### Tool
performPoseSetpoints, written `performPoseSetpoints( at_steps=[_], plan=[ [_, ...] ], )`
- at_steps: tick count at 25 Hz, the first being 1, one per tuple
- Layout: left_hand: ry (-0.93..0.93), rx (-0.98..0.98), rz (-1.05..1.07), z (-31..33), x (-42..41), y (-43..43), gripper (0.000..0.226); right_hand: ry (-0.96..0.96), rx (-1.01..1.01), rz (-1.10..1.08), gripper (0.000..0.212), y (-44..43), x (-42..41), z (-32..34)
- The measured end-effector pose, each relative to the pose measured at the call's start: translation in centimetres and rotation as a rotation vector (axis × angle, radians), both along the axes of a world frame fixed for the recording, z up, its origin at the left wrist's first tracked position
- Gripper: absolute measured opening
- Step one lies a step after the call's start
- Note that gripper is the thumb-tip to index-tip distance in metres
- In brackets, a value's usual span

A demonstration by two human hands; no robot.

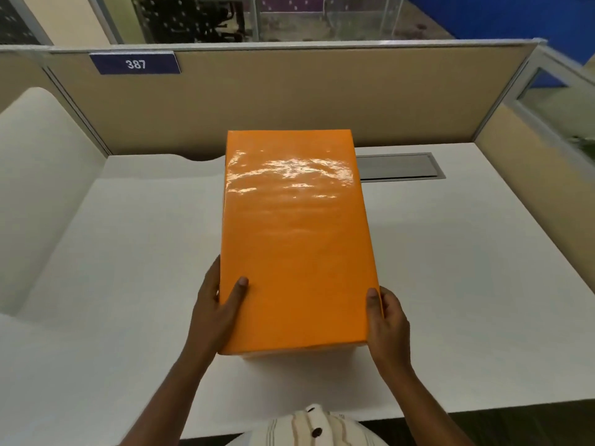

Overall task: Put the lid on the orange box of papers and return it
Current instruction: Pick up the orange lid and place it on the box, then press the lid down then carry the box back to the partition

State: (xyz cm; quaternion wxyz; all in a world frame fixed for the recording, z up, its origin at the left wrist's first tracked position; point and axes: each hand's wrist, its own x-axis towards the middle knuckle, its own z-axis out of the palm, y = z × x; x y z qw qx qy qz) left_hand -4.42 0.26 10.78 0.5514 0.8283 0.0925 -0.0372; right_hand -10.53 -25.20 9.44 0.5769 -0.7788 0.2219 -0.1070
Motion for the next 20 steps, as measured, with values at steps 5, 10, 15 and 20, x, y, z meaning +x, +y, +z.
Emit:
performPoseSetpoints(
  at_steps=[5,10,15,20],
  plan=[
    [0.080,-0.022,-0.024,-1.3,-0.1,0.2,0.114,-0.054,-0.079,-0.027,0.012,0.7,-0.1,-0.9],
    [0.080,-0.056,0.005,-1.9,0.0,-0.5,0.119,-0.054,-0.130,-0.043,0.011,0.3,0.3,-2.6],
    [0.095,-0.071,0.039,-2.0,0.9,-0.6,0.120,-0.033,-0.169,-0.037,0.009,0.0,1.4,-3.5],
    [0.086,-0.067,0.045,-2.3,2.1,-0.5,0.116,0.040,-0.209,-0.010,0.020,-0.2,3.0,-3.8]
  ],
)
